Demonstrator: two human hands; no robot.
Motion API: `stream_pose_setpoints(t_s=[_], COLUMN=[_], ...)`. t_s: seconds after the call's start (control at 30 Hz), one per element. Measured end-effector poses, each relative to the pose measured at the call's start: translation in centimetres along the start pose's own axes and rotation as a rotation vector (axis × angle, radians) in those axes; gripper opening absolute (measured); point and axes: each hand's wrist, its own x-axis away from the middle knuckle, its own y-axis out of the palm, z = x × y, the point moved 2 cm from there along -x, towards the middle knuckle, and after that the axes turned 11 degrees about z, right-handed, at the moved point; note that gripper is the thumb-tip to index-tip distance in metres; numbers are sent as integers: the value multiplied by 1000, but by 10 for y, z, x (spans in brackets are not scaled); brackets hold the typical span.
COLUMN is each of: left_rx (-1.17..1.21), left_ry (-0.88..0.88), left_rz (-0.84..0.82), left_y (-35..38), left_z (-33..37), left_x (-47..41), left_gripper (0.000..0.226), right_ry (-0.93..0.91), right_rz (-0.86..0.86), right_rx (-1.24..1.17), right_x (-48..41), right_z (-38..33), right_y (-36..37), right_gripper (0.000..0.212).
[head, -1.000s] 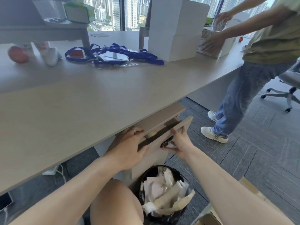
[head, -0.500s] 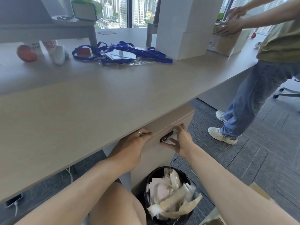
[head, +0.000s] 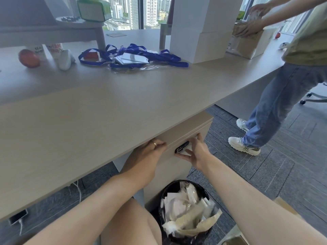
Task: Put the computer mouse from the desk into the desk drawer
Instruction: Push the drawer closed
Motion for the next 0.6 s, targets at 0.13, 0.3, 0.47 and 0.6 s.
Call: stream_pose_setpoints(t_s=[0.13,0.3,0.47,0.6], left_rx=[-48,-117,-165,-166], left_ry=[33,70,89,87], left_rz=[19,2,-14,-18], left_y=[-6,-6,-7,-8], left_z=[9,12,13,14], left_x=[1,1,2,2], left_gripper=[86,90,92,91], right_ry=[-25,-25,-16,-8], right_rz=[-24,-15,-10,4], right_rx=[8,13,1,6], right_x=[2,2,3,0], right_z=[-2,-2,-5,-3], right_y=[1,3,5,5], right_gripper=[54,58,63,62])
